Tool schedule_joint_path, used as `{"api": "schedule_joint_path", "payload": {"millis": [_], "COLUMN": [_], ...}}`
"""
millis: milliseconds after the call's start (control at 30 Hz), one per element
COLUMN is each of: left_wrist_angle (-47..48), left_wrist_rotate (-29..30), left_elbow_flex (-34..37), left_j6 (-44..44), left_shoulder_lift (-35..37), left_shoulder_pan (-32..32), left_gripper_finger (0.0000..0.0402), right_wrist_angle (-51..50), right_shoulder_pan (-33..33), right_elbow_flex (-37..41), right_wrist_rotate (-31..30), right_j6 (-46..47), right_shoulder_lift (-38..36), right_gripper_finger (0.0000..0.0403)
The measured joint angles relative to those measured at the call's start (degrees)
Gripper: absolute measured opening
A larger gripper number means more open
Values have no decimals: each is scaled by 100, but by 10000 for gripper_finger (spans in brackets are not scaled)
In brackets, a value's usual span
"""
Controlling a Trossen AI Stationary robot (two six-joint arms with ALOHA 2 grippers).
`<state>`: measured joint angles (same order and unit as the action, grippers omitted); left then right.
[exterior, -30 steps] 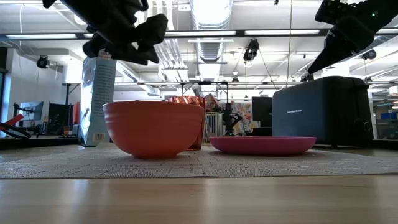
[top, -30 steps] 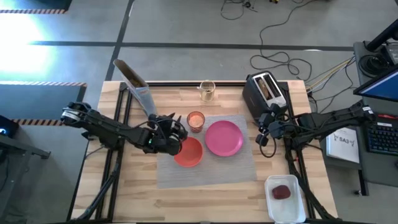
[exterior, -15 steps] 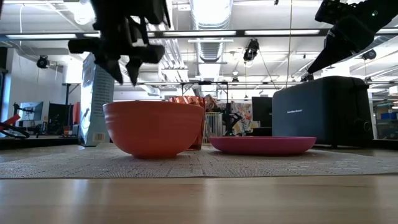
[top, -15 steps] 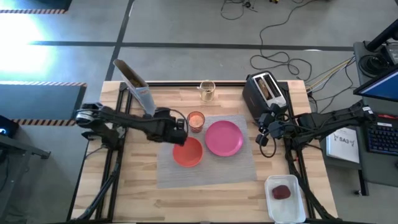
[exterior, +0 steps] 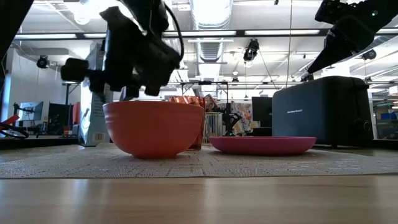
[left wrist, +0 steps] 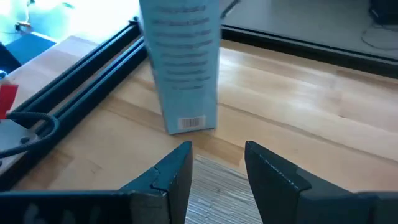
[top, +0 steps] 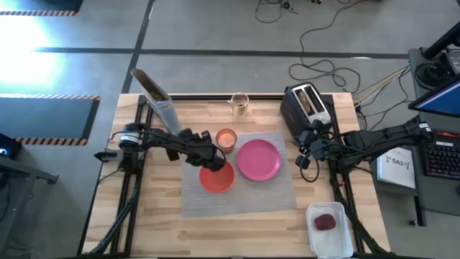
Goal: Arrange a breakfast setting
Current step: Pour the cereal from the blue cereal box into the orange bowl
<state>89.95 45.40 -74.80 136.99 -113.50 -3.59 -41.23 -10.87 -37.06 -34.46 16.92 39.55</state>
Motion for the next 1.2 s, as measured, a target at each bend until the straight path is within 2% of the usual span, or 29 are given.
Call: {"api": "schedule_joint_path", "payload": {"millis": [267, 433, 567, 833, 933, 1000, 1200], "left_wrist_angle": [10, 10, 9, 9, 9, 8, 7], "left_wrist_rotate": [84, 191, 203, 331, 441, 483, 765], "left_elbow_flex": [545, 642, 610, 674, 720, 734, 784], "left_j6": [594, 742, 708, 647, 733, 732, 659], "left_shoulder_lift": [-69, -12, -4, -2, -2, -2, 1], "left_shoulder_pan": [28, 46, 54, 214, 345, 423, 682], "left_gripper_finger": [132, 142, 186, 343, 388, 394, 375], "right_wrist_angle": [0, 0, 0, 0, 2, 0, 0], "right_shoulder_pan": [-1, -1, 1, 0, 1, -1, -1], "right_elbow_flex": [0, 0, -1, -2, 0, -1, -2], "right_wrist_rotate": [0, 0, 0, 0, -1, -1, 0], "right_j6": [1, -1, 0, 1, 1, -1, 0], "right_shoulder_lift": [0, 0, 0, 0, 0, 0, 0], "right_gripper_finger": [68, 68, 68, 68, 68, 68, 68]}}
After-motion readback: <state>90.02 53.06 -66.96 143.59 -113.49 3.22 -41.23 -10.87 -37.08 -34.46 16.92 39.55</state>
